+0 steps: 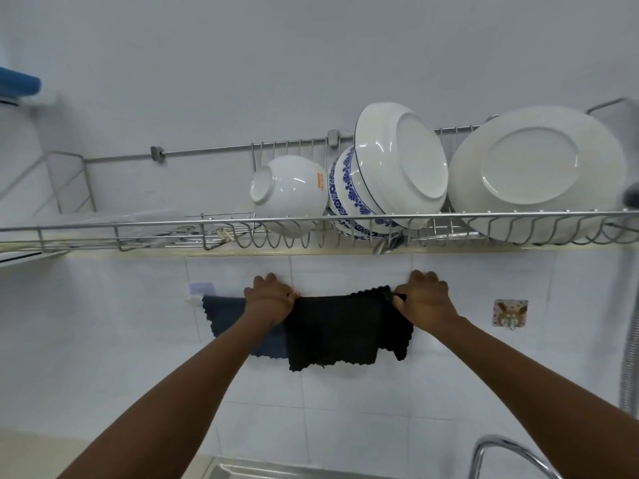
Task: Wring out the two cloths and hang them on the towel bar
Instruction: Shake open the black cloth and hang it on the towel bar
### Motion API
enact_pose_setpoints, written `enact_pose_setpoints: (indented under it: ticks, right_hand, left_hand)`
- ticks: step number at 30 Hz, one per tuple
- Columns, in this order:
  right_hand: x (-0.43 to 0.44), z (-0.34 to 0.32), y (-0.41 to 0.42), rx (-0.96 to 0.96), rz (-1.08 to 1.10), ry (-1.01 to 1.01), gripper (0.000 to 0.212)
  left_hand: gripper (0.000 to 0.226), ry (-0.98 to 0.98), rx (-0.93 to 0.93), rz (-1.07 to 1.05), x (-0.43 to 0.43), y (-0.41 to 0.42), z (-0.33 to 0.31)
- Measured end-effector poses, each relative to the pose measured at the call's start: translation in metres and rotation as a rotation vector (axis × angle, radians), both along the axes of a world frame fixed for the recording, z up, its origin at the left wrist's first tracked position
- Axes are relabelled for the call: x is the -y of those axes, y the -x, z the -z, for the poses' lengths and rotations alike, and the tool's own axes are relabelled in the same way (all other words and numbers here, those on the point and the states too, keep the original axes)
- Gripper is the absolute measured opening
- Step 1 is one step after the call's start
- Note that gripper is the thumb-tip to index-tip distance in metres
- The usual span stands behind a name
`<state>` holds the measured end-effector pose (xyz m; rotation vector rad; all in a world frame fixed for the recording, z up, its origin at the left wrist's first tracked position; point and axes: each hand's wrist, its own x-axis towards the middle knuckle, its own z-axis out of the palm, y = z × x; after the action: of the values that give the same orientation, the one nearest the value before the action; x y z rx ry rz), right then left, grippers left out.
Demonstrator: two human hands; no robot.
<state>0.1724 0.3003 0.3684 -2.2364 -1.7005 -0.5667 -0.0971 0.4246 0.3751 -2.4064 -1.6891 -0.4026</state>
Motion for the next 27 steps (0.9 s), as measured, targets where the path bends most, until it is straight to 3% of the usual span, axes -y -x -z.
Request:
enact_pose_setpoints:
  ticks: [4, 7, 10, 12, 15, 17, 20, 24, 27]
  right_hand:
    - [-0.015, -0.01, 0.004, -0.197, 0.131, 0.122, 0.052]
    - [-0.015, -0.011, -0.001, -0.428, 0.013, -0.105, 0.033]
    - [-0.005, -0.003, -0.007, -0.468, -0.149, -0.279, 0.019]
    - [-0.004, 0.002, -0.01, -0.419, -0.228, -0.202, 0.015]
    - [-0.004, 0.011, -0.008, 0.003, -0.182, -0.113, 0.013]
    - [0.002, 0.019, -0.009, 0.167, -0.201, -0.075, 0.015]
    - [0.007, 0.02, -0.007, 0.149, -0.16, -0.027, 0.031]
    - [0.008, 0.01, -0.004, 0.078, -0.222, -0.032, 0.025]
    - [0.012, 0.012, -0.011, 0.15, -0.101, -0.043, 0.032]
  left_hand:
    - [0.032, -0.179, 0.008, -0.031, 0.013, -0.016, 0.006]
    - [0.026, -0.189, -0.06, 0.041, 0.011, -0.014, 0.007]
    - [0.023, -0.145, -0.124, 0.037, 0.005, -0.008, 0.01]
    - [0.028, -0.2, -0.175, 0.058, 0.004, -0.004, 0.017]
    - [0.035, -0.291, -0.179, 0.078, 0.005, -0.003, 0.024]
    - [0.039, -0.239, -0.206, 0.091, 0.007, -0.007, 0.024]
    - [0.048, -0.14, -0.091, 0.122, 0.009, -0.012, 0.023]
    - [0.044, -0.134, -0.122, 0.105, 0.015, -0.015, 0.022]
    - [0.049, -0.14, -0.083, 0.11, 0.02, -0.012, 0.028]
